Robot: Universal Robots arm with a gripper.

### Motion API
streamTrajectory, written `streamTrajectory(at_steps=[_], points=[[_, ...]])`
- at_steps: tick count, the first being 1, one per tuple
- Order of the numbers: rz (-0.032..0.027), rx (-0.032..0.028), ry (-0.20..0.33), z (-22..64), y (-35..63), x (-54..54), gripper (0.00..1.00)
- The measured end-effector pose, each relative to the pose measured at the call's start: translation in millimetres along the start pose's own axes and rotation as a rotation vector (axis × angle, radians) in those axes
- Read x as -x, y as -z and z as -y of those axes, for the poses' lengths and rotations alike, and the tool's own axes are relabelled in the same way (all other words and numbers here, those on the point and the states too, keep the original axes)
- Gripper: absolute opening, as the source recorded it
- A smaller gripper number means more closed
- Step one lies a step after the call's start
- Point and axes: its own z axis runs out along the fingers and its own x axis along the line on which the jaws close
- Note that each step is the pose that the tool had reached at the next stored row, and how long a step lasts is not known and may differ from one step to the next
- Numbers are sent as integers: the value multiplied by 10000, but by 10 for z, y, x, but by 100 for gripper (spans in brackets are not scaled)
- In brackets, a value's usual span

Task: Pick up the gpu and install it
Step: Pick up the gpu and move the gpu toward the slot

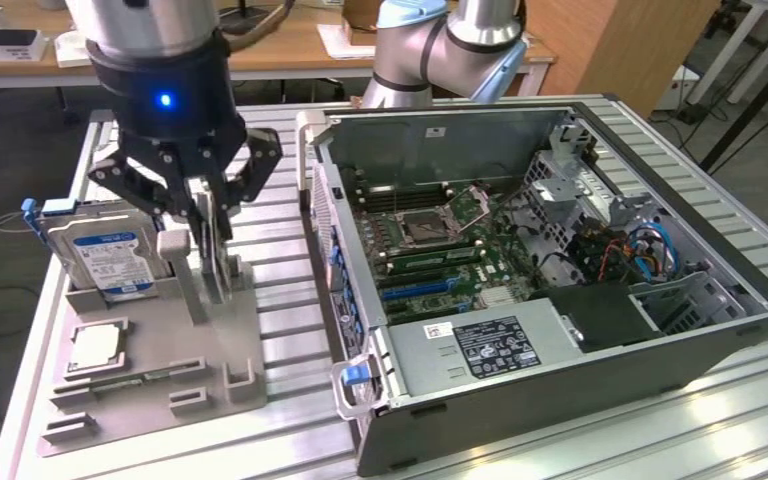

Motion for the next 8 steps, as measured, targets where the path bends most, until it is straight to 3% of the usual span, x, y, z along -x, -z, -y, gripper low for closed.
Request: streamTrajectory(at_steps=[8], points=[[0, -1, -16, -8, 308, 18, 28]])
